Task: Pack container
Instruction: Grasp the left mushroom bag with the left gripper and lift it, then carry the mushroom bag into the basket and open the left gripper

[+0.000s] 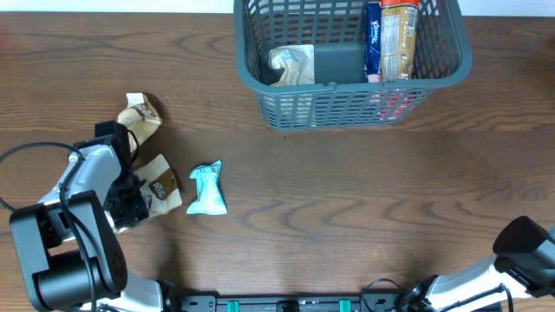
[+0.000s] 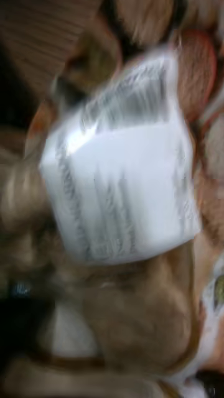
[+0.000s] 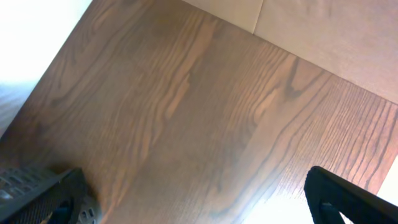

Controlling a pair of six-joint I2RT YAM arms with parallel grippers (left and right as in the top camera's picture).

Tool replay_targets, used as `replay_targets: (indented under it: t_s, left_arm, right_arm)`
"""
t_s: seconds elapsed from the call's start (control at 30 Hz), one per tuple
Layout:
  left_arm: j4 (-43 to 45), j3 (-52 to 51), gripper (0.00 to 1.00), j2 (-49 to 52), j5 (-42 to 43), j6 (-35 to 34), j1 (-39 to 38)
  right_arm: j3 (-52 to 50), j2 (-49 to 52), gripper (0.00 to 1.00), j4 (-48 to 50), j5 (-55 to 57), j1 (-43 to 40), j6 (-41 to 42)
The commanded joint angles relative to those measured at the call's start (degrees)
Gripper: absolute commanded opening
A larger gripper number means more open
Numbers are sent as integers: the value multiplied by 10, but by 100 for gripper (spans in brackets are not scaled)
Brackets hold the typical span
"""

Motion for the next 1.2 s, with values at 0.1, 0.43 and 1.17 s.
replay_targets:
  t_s: [0.1,0.43,1.17]
  left_arm:
    - [-11,-8,6,8,21,2,-1]
    - [-29,-8,6,8,15,110,-1]
    - [-14,149,6,-327,-12,572,-109]
  right_arm:
    - [-3,4,99,-3,10,-4,2]
    - [-3,4,99,1,10,-5,1]
    - [-3,4,99,17,65,-4,2]
